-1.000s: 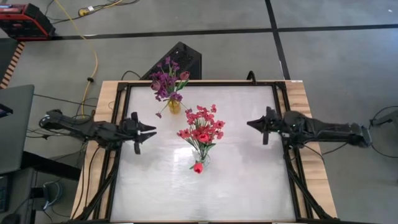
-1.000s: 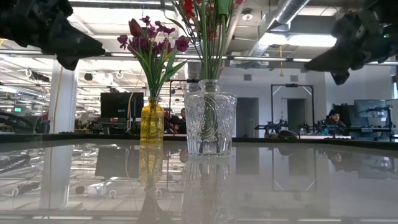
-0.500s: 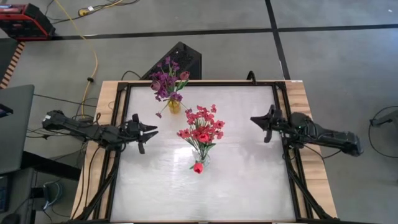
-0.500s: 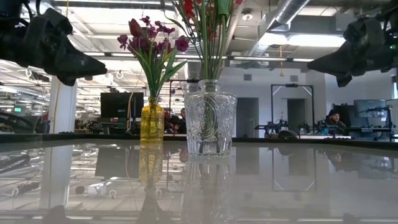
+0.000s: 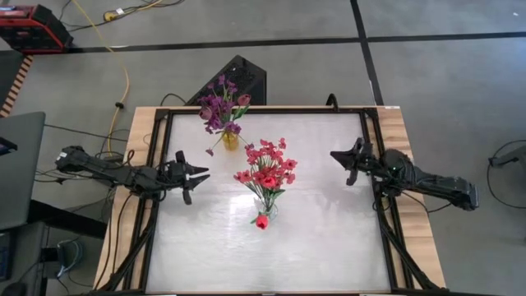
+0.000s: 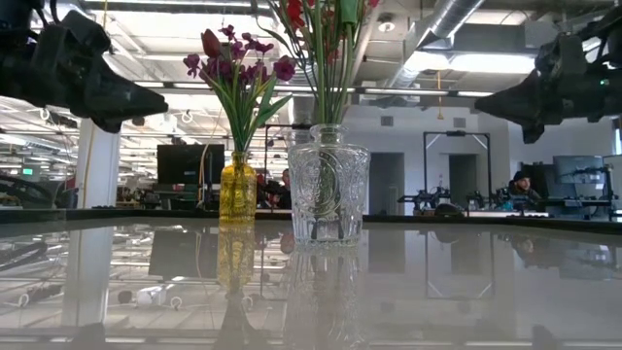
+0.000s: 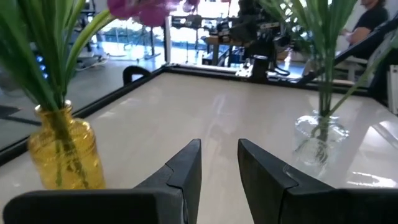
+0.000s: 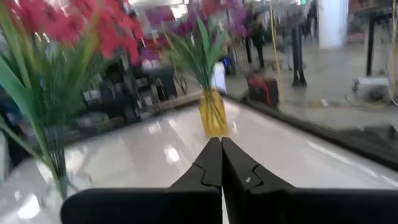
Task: Sort flowers into vase by color
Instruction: Return to Home Position
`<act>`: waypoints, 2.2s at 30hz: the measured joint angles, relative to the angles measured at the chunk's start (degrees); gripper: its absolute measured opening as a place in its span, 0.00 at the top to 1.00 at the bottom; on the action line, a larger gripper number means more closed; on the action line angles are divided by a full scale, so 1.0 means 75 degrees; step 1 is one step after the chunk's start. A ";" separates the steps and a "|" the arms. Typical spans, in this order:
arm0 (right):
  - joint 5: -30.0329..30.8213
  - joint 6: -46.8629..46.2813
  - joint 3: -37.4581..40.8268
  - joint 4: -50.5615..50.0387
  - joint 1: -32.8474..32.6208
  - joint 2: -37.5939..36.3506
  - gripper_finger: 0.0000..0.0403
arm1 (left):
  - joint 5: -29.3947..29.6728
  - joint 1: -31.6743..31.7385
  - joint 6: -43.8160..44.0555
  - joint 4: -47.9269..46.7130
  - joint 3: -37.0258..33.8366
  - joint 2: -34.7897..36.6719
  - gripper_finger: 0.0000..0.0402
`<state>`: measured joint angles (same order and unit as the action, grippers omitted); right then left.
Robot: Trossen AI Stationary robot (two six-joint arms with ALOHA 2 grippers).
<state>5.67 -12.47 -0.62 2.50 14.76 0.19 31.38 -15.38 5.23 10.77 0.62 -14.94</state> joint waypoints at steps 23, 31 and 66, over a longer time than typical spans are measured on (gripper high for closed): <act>0.0619 -0.0396 0.0018 0.0056 -0.0050 0.0131 0.89 | 0.0004 0.0000 -0.0006 -0.0764 -0.0015 -0.0090 0.77; 0.0619 -0.0413 0.0018 0.0053 -0.0050 0.0131 0.89 | 0.0005 0.0000 -0.0090 -0.0756 -0.0020 -0.0105 0.77; 0.0627 -0.0397 0.0023 0.0047 -0.0050 0.0131 0.89 | 0.0005 -0.0001 -0.0095 -0.0756 -0.0032 -0.0105 0.77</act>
<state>10.37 -15.45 -0.45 2.85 14.39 1.17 31.42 -15.38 4.52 5.10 0.38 -15.73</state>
